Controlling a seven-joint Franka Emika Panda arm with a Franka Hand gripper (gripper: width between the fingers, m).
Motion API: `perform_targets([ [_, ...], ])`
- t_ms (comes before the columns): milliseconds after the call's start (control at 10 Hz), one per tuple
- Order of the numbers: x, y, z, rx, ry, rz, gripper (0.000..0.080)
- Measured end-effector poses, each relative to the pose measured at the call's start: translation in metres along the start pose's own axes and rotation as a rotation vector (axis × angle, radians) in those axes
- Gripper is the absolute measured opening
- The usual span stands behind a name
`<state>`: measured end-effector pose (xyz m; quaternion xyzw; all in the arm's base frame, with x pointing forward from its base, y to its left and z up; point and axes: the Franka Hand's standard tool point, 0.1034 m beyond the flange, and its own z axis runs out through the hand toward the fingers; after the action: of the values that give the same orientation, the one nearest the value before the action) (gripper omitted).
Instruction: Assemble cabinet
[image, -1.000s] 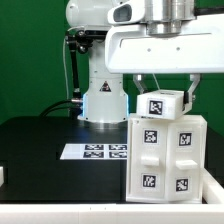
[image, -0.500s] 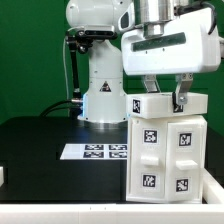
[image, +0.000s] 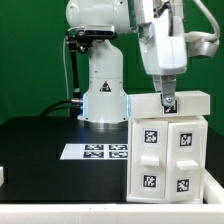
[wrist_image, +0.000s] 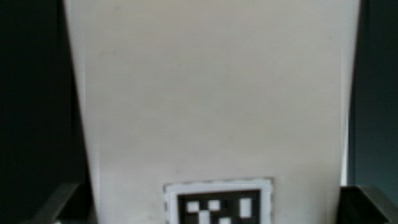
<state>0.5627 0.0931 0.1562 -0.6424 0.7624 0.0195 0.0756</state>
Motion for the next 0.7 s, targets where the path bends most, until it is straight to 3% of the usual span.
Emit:
perform_targets([
  [200, -0.0014, -0.0026, 0.0009, 0.028, -0.024, 0.193, 0.0554],
  [400, -0.0017, -0.0029, 0.0010, 0.029, -0.025, 0.232, 0.0554],
  [500, -0.0022, -0.0025, 0.0014, 0.029, -0.025, 0.222, 0.0554],
  [600, -0.0036, -0.0015, 0.0000, 0.019, -0.025, 0.179, 0.0627],
  [700, -0.0081, -0.0011, -0.0071, -0.002, -0.033, 0.108, 0.0643],
])
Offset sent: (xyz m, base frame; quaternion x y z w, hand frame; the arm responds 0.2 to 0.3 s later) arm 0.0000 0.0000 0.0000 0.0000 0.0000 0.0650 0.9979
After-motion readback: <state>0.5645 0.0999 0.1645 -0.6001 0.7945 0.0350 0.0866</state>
